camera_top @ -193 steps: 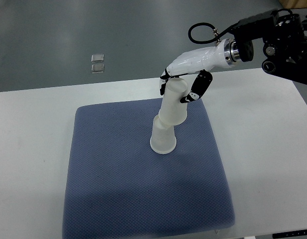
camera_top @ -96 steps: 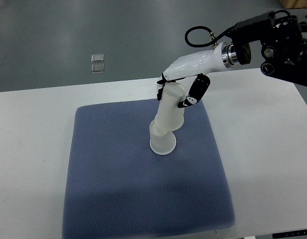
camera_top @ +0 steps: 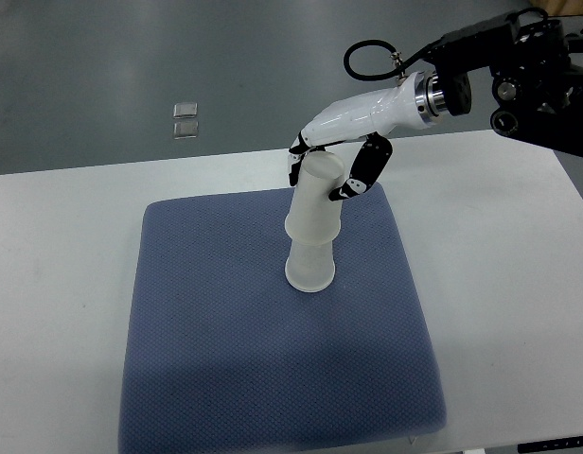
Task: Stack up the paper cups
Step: 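Press the held cup down onto the lower cup with the right hand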
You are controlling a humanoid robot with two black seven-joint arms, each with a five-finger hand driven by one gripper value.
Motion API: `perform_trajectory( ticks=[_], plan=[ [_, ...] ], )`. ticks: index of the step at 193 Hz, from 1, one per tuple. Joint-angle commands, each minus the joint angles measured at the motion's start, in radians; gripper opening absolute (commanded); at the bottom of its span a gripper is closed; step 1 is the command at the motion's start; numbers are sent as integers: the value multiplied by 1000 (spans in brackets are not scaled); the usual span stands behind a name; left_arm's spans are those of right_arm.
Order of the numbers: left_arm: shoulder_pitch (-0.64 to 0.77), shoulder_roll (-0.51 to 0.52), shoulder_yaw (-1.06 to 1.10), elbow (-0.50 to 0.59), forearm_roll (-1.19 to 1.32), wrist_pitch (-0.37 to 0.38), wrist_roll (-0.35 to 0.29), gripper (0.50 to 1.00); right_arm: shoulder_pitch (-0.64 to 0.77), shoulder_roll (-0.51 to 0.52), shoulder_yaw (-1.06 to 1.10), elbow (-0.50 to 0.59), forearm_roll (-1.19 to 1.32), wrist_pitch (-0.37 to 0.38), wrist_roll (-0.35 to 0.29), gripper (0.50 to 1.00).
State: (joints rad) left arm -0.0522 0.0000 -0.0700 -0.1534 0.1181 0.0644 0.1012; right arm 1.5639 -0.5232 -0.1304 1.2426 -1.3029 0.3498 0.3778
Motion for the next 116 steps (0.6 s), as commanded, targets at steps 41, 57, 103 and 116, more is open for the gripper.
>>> perform_trajectory(
  ticks=[41, 57, 103, 116],
  plan=[
    [0, 0, -1, 0, 0, 0, 0, 1000, -24, 2, 0, -3, -2, -12, -2, 648],
    [0, 0, 1, 0, 0, 0, 0, 1000, -25, 3, 0, -6, -2, -14, -4, 648],
    [0, 0, -1, 0, 0, 0, 0, 1000, -45, 29, 0, -25, -7, -20, -7, 648],
    [0, 0, -1, 0, 0, 0, 0, 1000, -58, 31, 0, -40, -12, -28, -7, 648]
  ],
)
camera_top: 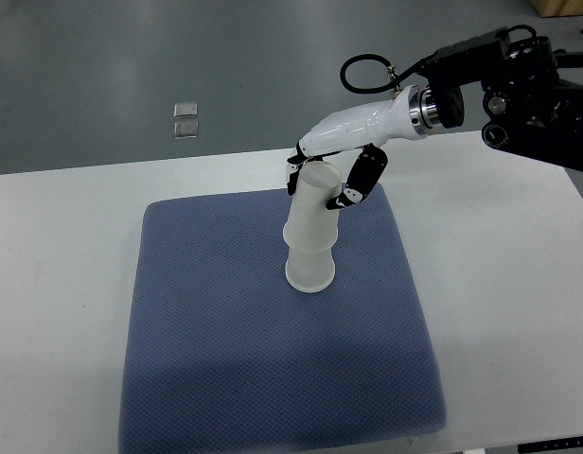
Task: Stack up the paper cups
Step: 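Press the held cup down onto the lower cup with the right hand, then open the right hand and lift it off the stacked cups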
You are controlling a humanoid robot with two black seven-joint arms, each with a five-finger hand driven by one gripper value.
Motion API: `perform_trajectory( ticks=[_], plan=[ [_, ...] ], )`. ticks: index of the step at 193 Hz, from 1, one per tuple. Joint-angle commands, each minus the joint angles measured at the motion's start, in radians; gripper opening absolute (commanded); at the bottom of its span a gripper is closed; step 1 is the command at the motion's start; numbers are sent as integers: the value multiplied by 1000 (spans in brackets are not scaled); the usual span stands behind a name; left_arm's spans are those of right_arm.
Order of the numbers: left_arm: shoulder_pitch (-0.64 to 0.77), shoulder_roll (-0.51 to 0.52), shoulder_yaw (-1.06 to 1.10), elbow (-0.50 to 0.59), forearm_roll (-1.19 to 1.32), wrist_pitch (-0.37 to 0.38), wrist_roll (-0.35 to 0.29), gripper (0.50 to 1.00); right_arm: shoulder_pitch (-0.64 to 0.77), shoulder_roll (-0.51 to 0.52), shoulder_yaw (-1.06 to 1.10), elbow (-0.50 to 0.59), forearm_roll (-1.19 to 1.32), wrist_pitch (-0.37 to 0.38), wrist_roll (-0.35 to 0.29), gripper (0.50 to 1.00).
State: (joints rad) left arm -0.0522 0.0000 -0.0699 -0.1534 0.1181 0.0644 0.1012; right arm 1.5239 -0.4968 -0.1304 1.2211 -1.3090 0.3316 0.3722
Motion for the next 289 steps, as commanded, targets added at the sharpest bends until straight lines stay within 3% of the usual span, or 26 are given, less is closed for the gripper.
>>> perform_trajectory(
  ticks=[1, 72, 82, 91, 106, 117, 226, 237, 289],
  plan=[
    [0, 0, -1, 0, 0, 0, 0, 1000, -18, 4, 0, -18, -6, -9, -1, 648],
    [0, 0, 1, 0, 0, 0, 0, 1000, -60, 7, 0, -40, -13, -36, -1, 656],
    [0, 0, 1, 0, 0, 0, 0, 1000, -62, 9, 2, -41, -12, -46, -1, 693],
    [0, 0, 1, 0, 0, 0, 0, 1000, -64, 9, 2, -41, -10, -52, -1, 776],
    [0, 0, -1, 0, 0, 0, 0, 1000, -68, 9, 3, -45, -9, -54, -1, 801],
    [0, 0, -1, 0, 0, 0, 0, 1000, -70, 9, 3, -45, -6, -55, -1, 860],
    [0, 0, 1, 0, 0, 0, 0, 1000, -114, 44, 31, -45, -7, -65, -1, 866],
    [0, 0, -1, 0, 0, 0, 0, 1000, -114, 43, 32, -45, -6, -66, -1, 887],
    [0, 0, 1, 0, 0, 0, 0, 1000, -157, 41, 190, -156, 10, -72, -1, 907]
  ],
)
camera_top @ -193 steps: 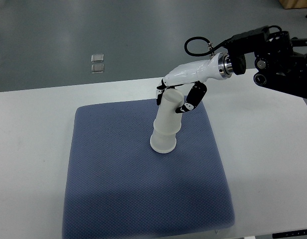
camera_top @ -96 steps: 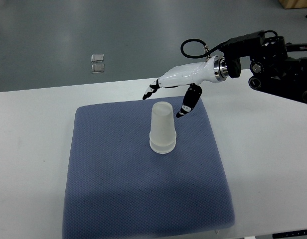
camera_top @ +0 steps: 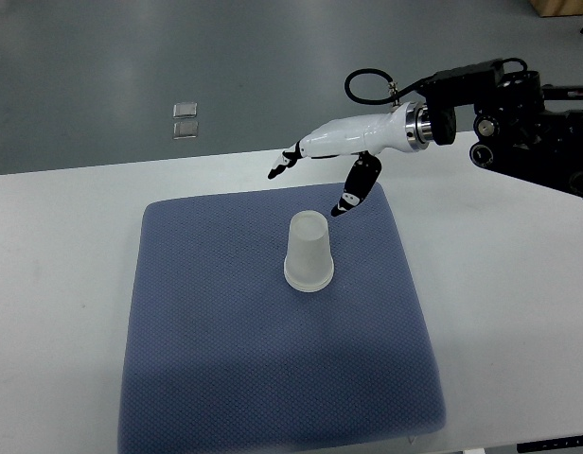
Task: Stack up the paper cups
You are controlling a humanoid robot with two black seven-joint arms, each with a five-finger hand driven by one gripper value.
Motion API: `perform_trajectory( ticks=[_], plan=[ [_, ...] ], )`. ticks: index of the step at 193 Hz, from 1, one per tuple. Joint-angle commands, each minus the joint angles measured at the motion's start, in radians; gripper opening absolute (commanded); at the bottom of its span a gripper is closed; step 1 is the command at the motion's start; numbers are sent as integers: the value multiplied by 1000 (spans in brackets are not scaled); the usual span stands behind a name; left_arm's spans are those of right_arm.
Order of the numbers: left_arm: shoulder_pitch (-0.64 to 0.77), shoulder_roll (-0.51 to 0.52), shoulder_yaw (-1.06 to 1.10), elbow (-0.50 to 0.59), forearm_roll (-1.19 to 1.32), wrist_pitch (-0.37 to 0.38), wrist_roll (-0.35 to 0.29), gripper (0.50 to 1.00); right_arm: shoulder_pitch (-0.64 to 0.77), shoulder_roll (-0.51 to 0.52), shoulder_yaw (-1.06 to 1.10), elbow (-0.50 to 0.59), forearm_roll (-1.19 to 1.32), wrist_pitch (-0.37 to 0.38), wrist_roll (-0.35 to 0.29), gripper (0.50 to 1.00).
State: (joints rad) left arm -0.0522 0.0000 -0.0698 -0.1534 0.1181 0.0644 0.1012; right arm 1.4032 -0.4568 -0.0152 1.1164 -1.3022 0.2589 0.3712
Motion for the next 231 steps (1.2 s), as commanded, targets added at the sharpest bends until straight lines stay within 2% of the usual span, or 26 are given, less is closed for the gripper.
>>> perform_trajectory(
  ticks=[1, 33, 107, 136, 173, 204, 231],
  plan=[
    [0, 0, 1, 0, 0, 0, 0, 1000, -42, 0, 83, -58, 3, 2, 0, 907],
    [0, 0, 1, 0, 0, 0, 0, 1000, -96, -3, 181, -155, 129, 11, 0, 909],
    [0, 0, 1, 0, 0, 0, 0, 1000, -184, 23, 207, -425, 932, -35, 0, 907],
    [0, 0, 1, 0, 0, 0, 0, 1000, -250, 63, 208, -501, 1120, -76, 0, 907],
    [0, 0, -1, 0, 0, 0, 0, 1000, -320, 95, 224, -526, 1350, -87, -2, 907],
    [0, 0, 1, 0, 0, 0, 0, 1000, -342, 116, 228, -526, 1598, -181, -46, 907],
    [-1, 0, 1, 0, 0, 0, 0, 1000, -368, 141, 228, -515, 1712, -187, -49, 909]
  ],
)
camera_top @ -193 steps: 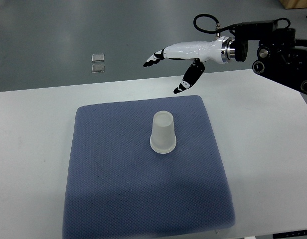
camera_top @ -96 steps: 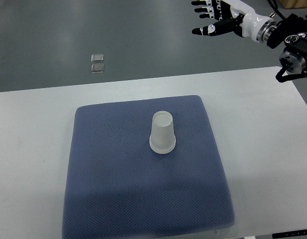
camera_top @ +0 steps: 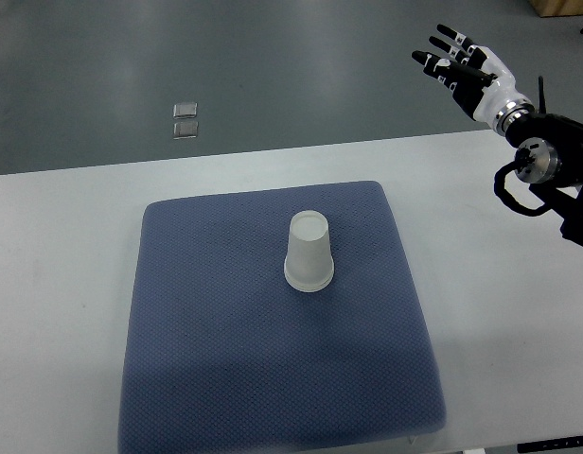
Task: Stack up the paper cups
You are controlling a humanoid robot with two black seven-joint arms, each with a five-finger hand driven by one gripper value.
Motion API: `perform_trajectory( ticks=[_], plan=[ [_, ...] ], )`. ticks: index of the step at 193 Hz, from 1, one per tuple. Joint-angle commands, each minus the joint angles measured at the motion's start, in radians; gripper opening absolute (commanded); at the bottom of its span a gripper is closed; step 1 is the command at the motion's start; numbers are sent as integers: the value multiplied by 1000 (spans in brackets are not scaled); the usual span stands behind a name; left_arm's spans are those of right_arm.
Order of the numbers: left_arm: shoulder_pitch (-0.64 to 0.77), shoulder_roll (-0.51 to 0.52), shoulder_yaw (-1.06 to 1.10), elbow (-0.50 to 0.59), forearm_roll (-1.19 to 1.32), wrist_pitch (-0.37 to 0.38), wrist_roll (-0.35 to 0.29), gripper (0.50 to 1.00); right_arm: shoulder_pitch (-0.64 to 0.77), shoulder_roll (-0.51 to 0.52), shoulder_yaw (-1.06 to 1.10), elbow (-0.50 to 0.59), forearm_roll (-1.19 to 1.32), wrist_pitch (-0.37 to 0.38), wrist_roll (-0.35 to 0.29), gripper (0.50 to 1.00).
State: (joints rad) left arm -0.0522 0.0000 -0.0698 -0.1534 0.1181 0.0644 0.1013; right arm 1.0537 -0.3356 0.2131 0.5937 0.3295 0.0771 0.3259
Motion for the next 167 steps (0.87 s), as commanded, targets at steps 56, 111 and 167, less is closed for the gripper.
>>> perform_trajectory(
  ticks=[56, 111, 167],
  plan=[
    [0, 0, -1, 0, 0, 0, 0, 1000, -83, 81, 91, -2, 59, 1, 16, 913],
    [0, 0, -1, 0, 0, 0, 0, 1000, -107, 86, 89, -14, -3, 0, 47, 913],
    [0, 0, 1, 0, 0, 0, 0, 1000, -124, 96, 91, -12, -41, 1, 56, 913]
  ],
)
